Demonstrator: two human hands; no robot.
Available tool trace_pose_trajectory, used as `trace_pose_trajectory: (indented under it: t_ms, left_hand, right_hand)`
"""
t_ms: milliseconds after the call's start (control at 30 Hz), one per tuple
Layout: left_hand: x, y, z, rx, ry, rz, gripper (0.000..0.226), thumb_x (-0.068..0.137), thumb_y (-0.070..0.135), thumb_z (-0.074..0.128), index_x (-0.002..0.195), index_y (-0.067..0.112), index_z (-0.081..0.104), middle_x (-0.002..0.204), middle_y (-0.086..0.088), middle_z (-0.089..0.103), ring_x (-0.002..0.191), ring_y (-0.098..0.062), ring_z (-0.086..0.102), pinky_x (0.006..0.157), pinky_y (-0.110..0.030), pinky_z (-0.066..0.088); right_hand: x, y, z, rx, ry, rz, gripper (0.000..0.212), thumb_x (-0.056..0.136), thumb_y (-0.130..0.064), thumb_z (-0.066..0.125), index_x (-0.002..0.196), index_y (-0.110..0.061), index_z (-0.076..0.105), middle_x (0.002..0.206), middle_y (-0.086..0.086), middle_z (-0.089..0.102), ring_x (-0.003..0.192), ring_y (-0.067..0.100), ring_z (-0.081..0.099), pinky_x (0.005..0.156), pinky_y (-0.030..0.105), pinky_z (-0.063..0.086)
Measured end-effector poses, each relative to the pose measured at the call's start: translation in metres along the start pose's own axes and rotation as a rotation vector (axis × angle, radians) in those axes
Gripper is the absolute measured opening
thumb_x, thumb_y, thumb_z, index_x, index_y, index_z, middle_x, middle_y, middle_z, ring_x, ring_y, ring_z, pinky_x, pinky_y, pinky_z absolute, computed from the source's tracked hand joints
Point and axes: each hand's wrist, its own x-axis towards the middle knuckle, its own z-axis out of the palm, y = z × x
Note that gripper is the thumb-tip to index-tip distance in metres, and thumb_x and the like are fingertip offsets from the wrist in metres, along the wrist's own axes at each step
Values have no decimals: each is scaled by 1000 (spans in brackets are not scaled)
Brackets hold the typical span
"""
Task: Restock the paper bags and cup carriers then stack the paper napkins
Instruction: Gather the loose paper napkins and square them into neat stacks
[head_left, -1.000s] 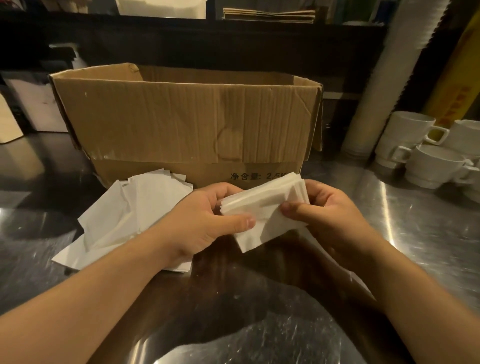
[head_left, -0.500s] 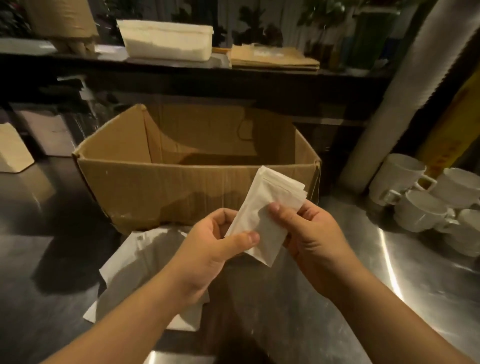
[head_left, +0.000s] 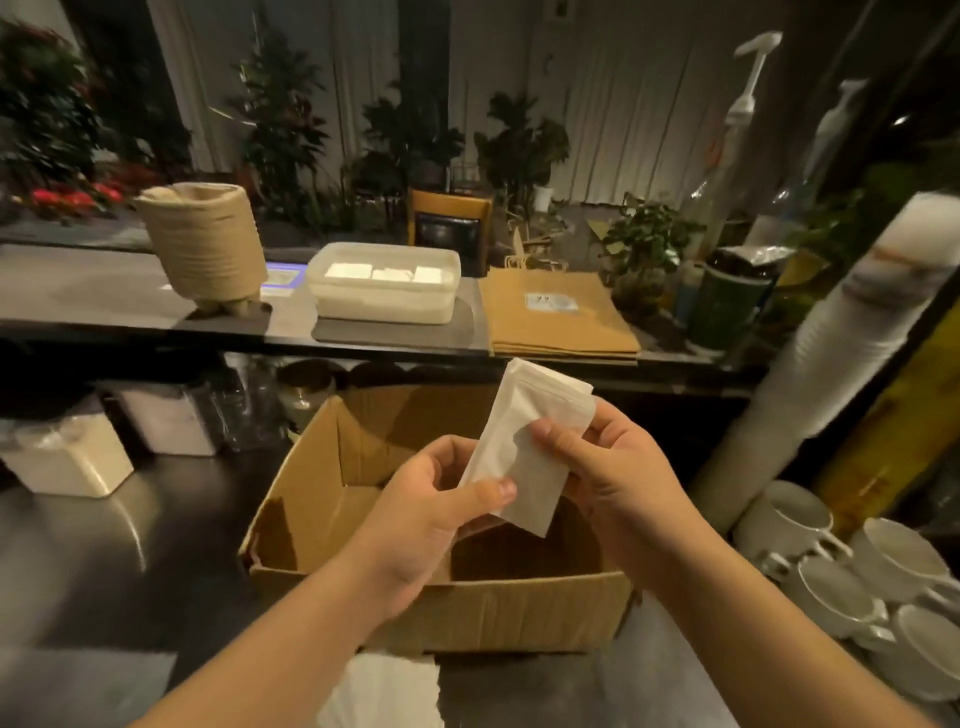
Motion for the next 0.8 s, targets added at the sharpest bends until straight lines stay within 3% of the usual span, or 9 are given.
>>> trace_pose_trajectory:
  t_ms: [300,433,533,667,800]
  left_hand:
    - [37,87,-54,85,58,12,39,84,34,77,119,21,67,101,6,77,101,-17,75,98,-39,58]
    - [56,110,-82,240,96,12,28,91,30,76,118,29,66,104,11,76,100,-10,74,90,-30,60]
    - [76,127,-102,353,140,17,30,91,34,78,117,36,64,110,14,73,106,-9,69,95,-31,56]
    - [109,146,-127,410,144,-12,26,93,35,75,117,34,65,115,12,71,110,-12,65,97,-34,55]
    - [148,167,-152,496,172,-5,19,95,33,73,112,33,65,113,6,70,105,-16,65,85,-28,54]
  right_hand:
    - [86,-62,42,59,-109,30,35,89,-23,75,122,-26,65,108,-3,75,100,17,73,89,39,61]
    - [117,-79,59,43,-183,43,43,87,-23,74,128,-24,62,117,0,73,110,20,70,95,42,58]
    - [140,-86,73,48,-220,51,42,89,-19,72,128,-23,61,119,0,73,111,19,70,96,43,58]
    - [179,-94,92,-19,-146,28,37,91,-15,72,125,-23,60,120,1,71,110,21,70,93,44,60]
    - [228,-97,107,-37,-100,41,38,90,-14,75,123,-23,58,122,5,68,110,24,69,93,46,60]
